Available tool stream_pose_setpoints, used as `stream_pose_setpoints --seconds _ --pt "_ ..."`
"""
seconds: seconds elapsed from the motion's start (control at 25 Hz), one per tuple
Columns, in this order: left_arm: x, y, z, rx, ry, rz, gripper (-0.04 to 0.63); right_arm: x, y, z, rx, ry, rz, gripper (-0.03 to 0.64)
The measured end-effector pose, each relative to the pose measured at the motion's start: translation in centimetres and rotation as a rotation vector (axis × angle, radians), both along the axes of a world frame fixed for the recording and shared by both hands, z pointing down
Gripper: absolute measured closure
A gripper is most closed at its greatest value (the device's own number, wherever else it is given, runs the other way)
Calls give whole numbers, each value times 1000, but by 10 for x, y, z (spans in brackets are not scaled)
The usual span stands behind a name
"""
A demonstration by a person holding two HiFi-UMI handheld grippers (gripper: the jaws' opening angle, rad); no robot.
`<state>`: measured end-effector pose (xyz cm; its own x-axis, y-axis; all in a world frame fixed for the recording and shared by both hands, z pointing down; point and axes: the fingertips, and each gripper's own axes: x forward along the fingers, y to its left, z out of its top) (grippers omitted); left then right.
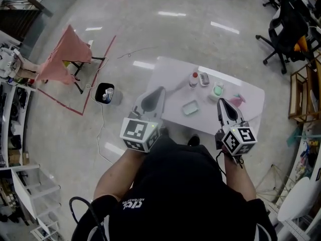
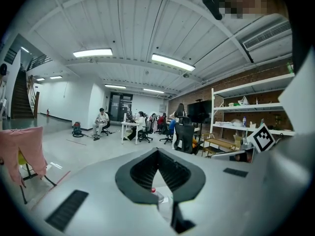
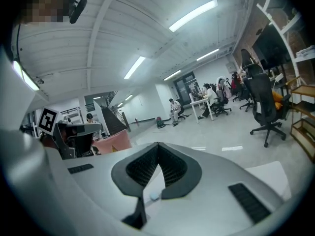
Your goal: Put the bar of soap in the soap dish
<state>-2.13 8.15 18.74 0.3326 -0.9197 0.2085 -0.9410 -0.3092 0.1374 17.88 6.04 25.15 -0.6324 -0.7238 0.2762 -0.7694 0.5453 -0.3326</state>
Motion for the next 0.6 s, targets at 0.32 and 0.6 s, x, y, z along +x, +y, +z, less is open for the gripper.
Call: stream_pose_setpoints --seconds 0.32,0.6 --pt "-89 -9 32 -31 36 -32 588 -81 -2 28 -53 91 -25 601" --pt "-190 -26 48 -41 13 19 588 -195 -14 34 -49 113 6 601"
